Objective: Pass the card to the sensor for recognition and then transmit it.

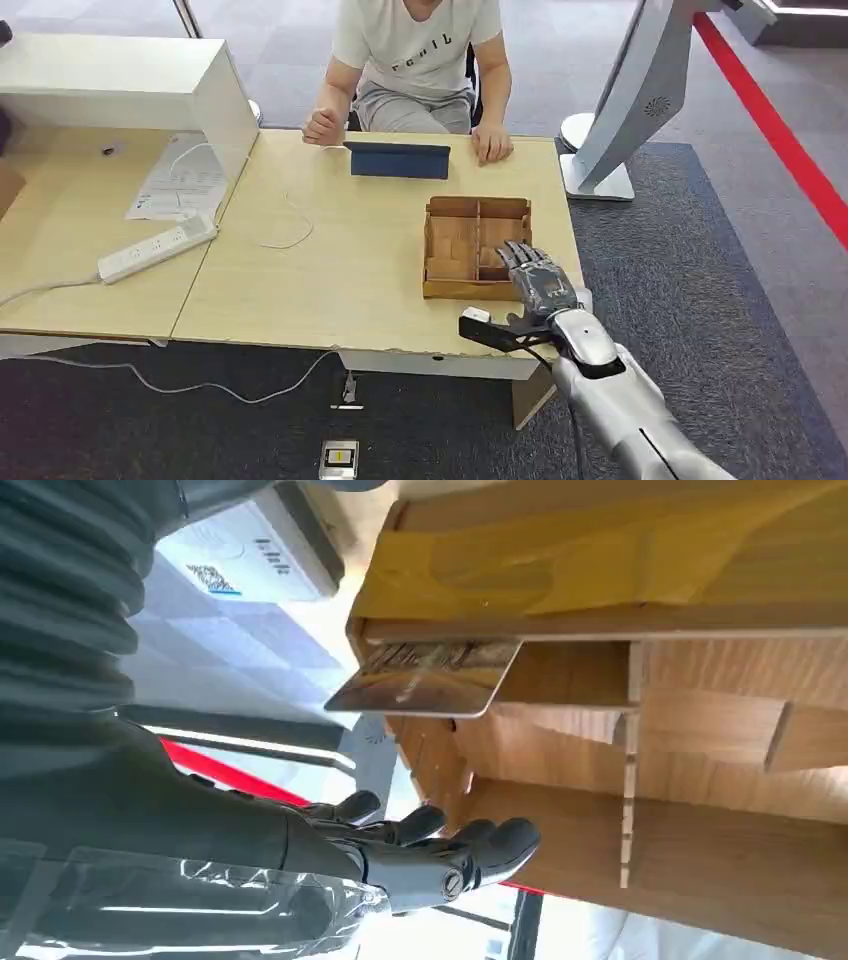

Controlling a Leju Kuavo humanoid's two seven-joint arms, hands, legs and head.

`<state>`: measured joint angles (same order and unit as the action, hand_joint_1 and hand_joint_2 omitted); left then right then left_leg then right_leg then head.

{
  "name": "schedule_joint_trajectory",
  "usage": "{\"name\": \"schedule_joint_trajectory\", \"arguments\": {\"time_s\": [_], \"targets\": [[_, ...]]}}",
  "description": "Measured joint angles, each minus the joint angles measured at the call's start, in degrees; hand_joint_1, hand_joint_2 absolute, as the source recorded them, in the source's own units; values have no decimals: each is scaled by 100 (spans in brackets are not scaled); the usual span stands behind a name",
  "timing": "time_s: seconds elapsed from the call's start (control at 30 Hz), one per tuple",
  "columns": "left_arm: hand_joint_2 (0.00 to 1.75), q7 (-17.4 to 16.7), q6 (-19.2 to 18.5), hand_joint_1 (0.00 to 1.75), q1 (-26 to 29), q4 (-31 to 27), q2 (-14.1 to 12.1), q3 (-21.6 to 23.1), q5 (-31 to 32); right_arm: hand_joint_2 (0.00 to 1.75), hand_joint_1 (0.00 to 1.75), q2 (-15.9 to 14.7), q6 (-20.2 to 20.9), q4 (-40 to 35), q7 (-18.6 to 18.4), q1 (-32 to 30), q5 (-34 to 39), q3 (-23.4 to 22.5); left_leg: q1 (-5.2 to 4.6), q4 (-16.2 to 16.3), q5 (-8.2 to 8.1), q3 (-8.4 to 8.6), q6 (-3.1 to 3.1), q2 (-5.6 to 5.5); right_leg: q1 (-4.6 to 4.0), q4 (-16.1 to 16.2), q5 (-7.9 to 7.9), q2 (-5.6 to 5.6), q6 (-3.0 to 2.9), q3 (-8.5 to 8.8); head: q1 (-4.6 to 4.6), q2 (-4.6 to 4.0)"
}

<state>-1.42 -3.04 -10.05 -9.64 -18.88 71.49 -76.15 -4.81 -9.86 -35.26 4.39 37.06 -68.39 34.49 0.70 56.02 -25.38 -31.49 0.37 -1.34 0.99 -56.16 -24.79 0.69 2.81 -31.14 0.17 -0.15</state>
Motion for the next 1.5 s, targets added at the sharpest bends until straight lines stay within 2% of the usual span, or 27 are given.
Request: {"name": "schedule_joint_trajectory", "arguments": {"time_s": [0.33, 0.87, 0.9, 0.93, 0.97, 1.07, 1.13, 1.3, 1.5], "targets": [[0, -157, 76, 0, 0, 0, -15, 0, -81, 175, 0, -31, -7, 4, -11, 92, -114, -4, 0, 0, 0, 0, 0, 0, 0, 0, 0, 0, 0, 0, -2, 0], [0, -275, 201, 0, -2, 0, -4, 0, -173, 175, 2, 151, 26, 103, -11, 96, -227, 0, 0, 0, 0, 0, 0, 0, 0, 0, 0, 0, 0, 0, -4, 0], [0, -280, 201, 0, -2, 0, -4, 0, -181, 175, 159, 162, 28, 114, -11, 96, -249, 0, 0, 0, 0, 0, 0, 0, 0, 0, 0, 0, 0, 0, -2, 0], [0, -293, 206, 0, -2, 0, 0, 0, -195, 175, 159, 166, 28, 118, -11, 96, -280, 0, 0, 0, 0, 0, 0, 0, 0, 0, 0, 0, 0, 0, -2, 0], [0, -297, 212, 0, 0, 0, 0, 0, -203, 175, 175, 173, 26, 120, -24, 97, -299, 0, 0, 0, 0, 0, 0, 0, 0, 0, 0, 0, 0, 0, -2, 0], [0, -306, 227, 0, -3, 0, 4, 0, -238, 175, 175, 192, 28, 140, -70, 113, -330, 0, 0, 0, 0, 0, 0, 1, 0, 0, 0, 0, 0, 0, -2, 0], [0, -315, 251, 0, -2, 0, 9, 0, -240, 175, 166, 197, 35, 144, -79, 129, -363, 0, 0, 0, 0, 1, 0, 1, 0, 0, 0, 0, 0, 0, -2, 0], [0, -341, 260, 0, -2, 0, 24, 0, -240, 175, 161, 197, 35, 157, -79, 150, -413, 0, 0, 0, 0, 0, 0, 1, 0, 0, 0, 0, 0, 0, -2, 0], [0, -378, 262, 0, -2, 0, 26, 0, -238, 175, 168, 186, 39, 186, -79, 178, -468, -7, 0, 0, 0, 1, 0, 0, 0, 0, 0, 1, 0, 0, -2, 0]]}}
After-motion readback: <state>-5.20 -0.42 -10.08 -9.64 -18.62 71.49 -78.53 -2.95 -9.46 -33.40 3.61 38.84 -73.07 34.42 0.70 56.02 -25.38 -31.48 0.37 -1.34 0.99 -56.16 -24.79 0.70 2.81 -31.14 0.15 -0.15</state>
